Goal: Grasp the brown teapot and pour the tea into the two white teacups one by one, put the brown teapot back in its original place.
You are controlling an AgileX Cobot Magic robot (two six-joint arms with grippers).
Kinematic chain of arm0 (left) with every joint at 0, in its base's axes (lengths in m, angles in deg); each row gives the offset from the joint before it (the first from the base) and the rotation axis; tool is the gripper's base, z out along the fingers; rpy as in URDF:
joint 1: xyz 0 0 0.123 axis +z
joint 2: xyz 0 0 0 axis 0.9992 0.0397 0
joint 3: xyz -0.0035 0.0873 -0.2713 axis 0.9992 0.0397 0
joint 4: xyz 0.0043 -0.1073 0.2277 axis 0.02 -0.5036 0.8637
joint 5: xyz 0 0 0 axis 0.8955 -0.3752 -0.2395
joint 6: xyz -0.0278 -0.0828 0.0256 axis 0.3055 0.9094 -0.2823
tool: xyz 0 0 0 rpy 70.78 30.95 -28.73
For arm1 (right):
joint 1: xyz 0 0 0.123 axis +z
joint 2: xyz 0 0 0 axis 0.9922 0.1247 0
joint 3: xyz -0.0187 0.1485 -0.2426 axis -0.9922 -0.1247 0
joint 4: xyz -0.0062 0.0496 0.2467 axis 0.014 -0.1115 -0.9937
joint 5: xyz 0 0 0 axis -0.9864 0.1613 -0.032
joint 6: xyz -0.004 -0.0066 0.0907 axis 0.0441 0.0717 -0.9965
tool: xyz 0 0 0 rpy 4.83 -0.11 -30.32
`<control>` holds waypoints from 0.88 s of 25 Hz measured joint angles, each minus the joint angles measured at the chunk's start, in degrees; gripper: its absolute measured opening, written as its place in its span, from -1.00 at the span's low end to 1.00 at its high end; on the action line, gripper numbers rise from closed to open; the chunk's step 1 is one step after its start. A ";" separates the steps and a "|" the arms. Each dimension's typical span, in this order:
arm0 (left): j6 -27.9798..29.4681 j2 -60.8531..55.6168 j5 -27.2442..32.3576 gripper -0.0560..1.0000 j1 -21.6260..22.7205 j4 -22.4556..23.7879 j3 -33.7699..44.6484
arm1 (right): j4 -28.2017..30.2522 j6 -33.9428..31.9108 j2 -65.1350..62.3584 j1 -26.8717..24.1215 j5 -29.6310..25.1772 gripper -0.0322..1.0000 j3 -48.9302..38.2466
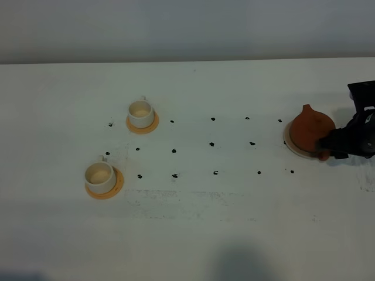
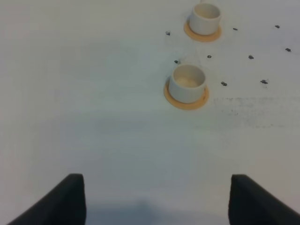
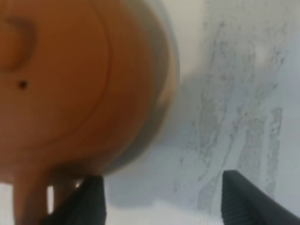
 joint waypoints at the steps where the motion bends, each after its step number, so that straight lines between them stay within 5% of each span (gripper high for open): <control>1: 0.00 0.00 0.00 0.26 0.00 0.00 0.00 | -0.36 0.07 0.00 0.00 -0.38 0.14 0.20; 22: 0.00 0.00 0.00 0.26 0.00 0.00 0.00 | -2.92 2.94 -0.61 -1.81 -6.15 0.14 1.03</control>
